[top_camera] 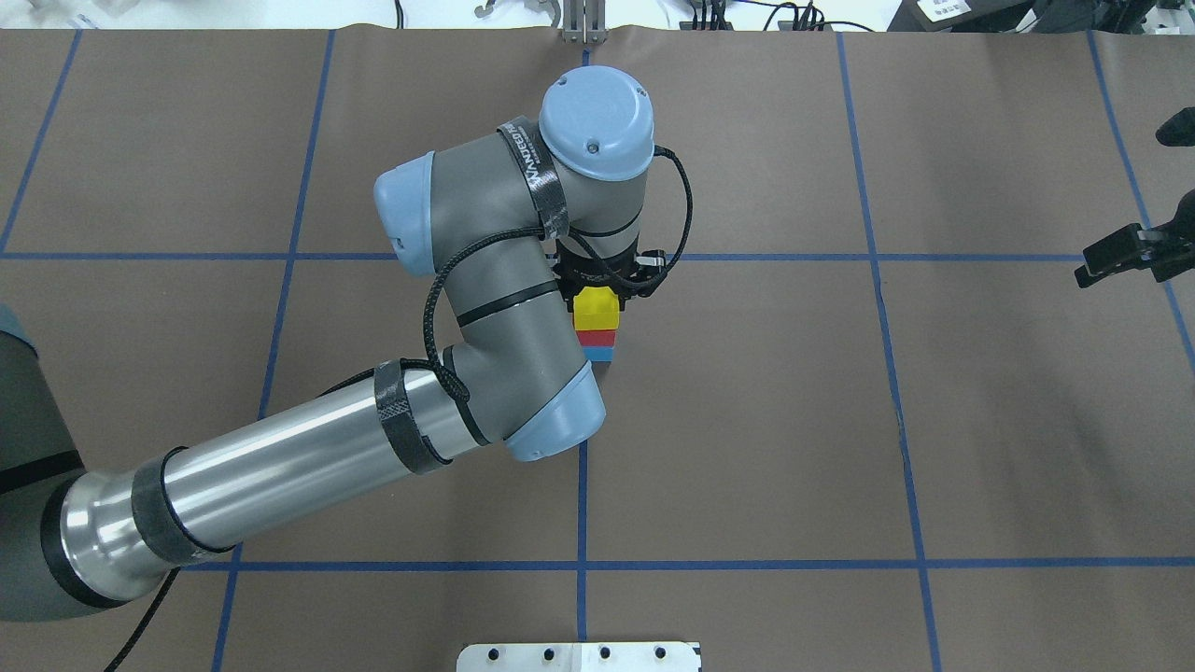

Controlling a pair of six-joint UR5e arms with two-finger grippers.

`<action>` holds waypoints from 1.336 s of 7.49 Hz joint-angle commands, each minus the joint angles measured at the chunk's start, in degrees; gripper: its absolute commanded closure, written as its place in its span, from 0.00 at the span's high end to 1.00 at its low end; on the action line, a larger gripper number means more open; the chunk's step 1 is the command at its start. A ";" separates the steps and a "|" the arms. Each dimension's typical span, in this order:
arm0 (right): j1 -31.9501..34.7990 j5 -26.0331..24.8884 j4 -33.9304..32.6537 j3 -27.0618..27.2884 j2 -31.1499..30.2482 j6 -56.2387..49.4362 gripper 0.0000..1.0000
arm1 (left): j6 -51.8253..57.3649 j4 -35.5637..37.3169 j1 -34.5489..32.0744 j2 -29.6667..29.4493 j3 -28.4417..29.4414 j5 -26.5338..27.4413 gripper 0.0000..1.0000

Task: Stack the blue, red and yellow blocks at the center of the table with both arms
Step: 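Open the left gripper to release the yellow cube on the stack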

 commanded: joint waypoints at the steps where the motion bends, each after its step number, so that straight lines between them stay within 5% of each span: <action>1: 0.08 -0.01 0.00 0.00 0.16 0.13 1.00 | 0.16 0.00 0.01 0.09 0.00 0.05 0.80; 2: 0.00 -0.01 0.00 0.00 0.25 0.13 1.00 | 0.16 0.00 0.01 0.09 0.00 0.05 0.98; 5: 0.08 0.08 0.00 0.00 0.25 0.13 1.00 | 0.16 0.87 -0.08 0.35 -2.18 -0.38 0.99; 6: 0.08 0.08 0.00 0.00 0.17 -0.04 1.00 | 0.16 2.97 -0.86 2.26 -7.85 -0.47 0.99; 8: 1.65 0.25 0.00 0.09 -0.27 -0.31 1.00 | 6.61 9.30 -2.62 18.71 -30.21 -0.56 0.99; 10: 5.25 0.60 0.00 0.09 -1.49 -2.58 1.00 | 18.48 8.01 -9.27 37.78 -43.98 -3.43 0.99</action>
